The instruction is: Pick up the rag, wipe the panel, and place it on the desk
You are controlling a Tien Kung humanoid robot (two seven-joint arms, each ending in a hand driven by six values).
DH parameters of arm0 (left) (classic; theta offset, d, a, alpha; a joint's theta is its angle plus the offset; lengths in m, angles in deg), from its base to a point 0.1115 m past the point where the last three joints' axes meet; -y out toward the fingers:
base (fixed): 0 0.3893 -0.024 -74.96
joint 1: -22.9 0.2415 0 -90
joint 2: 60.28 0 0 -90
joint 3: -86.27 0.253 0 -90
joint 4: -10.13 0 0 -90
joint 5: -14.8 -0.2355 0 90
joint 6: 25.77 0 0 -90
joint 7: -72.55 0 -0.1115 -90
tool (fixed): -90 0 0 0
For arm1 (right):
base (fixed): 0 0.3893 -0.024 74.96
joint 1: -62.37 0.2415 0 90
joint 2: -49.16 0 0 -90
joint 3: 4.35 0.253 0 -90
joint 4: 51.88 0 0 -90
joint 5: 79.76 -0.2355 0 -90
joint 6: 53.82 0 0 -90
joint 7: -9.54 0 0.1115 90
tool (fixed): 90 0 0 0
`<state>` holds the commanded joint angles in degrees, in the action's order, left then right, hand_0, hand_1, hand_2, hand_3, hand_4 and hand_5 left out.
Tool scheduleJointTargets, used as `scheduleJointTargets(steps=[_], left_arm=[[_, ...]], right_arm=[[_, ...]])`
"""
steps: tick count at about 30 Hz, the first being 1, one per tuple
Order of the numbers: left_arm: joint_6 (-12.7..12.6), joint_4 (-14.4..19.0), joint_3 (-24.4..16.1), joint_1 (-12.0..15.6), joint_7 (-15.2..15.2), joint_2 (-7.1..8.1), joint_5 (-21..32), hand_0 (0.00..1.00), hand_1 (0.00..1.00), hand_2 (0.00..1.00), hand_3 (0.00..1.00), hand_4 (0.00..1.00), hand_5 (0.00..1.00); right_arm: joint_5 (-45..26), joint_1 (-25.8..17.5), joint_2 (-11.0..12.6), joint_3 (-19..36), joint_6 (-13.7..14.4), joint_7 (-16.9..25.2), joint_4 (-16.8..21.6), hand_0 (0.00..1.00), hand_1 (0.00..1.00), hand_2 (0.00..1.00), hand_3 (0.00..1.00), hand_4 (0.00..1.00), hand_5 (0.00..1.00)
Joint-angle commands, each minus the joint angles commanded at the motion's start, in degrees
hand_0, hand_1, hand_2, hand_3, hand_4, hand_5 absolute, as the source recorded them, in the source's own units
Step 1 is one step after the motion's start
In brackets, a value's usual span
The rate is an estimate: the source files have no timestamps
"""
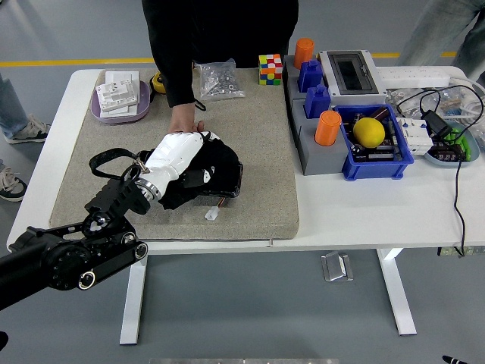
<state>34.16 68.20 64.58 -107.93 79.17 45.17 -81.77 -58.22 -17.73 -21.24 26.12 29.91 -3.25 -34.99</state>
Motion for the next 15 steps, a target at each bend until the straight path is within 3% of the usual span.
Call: scheduleJointTargets(steps=[15], left_arm=[[-0.23,-1.16,-2.72,1.37,-0.09,2.73,-1.37,0.216,0.142,0.659,0.681,0.461,0.002]], right_arm=[[-0.01,-0.31,-0.36,0.25,-0.09,-0.12,-0.11,0.787,0.716,0.726,0.660,0.998,0.553]])
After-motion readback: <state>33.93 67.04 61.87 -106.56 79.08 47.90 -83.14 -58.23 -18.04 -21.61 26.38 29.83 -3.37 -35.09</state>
